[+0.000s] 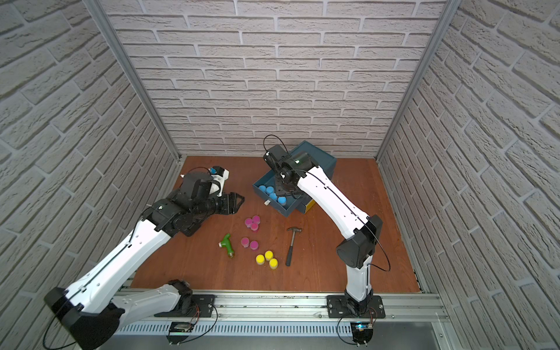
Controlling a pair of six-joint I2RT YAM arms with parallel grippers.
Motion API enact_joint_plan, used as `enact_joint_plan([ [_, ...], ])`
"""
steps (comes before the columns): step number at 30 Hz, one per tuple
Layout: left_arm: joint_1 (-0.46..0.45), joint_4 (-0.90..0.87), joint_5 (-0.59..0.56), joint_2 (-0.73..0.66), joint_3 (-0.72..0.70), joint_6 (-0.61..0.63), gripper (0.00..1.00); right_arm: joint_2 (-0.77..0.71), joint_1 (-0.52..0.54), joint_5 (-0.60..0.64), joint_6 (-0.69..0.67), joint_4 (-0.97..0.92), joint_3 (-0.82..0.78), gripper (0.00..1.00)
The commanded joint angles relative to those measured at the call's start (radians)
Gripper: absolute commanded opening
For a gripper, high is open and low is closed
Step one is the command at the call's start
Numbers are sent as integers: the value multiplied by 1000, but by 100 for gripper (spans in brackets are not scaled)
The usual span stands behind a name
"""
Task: Put the paint cans in the drawer according to color
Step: Place the paint can in the drawer.
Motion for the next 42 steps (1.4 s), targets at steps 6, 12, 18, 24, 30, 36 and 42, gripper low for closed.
enact_joint_plan([
  [6,-19,30,-5,-11,1,-9,68,83,-21,-19,-41,-92,61,2],
  [12,-25,33,-6,-8,2,-9,68,102,-30,-24,-51,-104,34,2],
  [18,-24,35,-3,-4,7,-8,68,107,-34,-71,-76,-77,14,2],
  [24,-26,33,-2,-3,9,-8,68,124,-36,-125,-91,-64,17,2],
  [30,-27,36,0,-1,9,-8,68,131,-37,-138,-87,-62,16,4],
  [36,-28,37,-2,3,13,-9,68,137,-46,-134,-91,-66,16,28],
  [42,-35,41,0,16,23,-9,68,131,-54,-133,-94,-63,31,49],
])
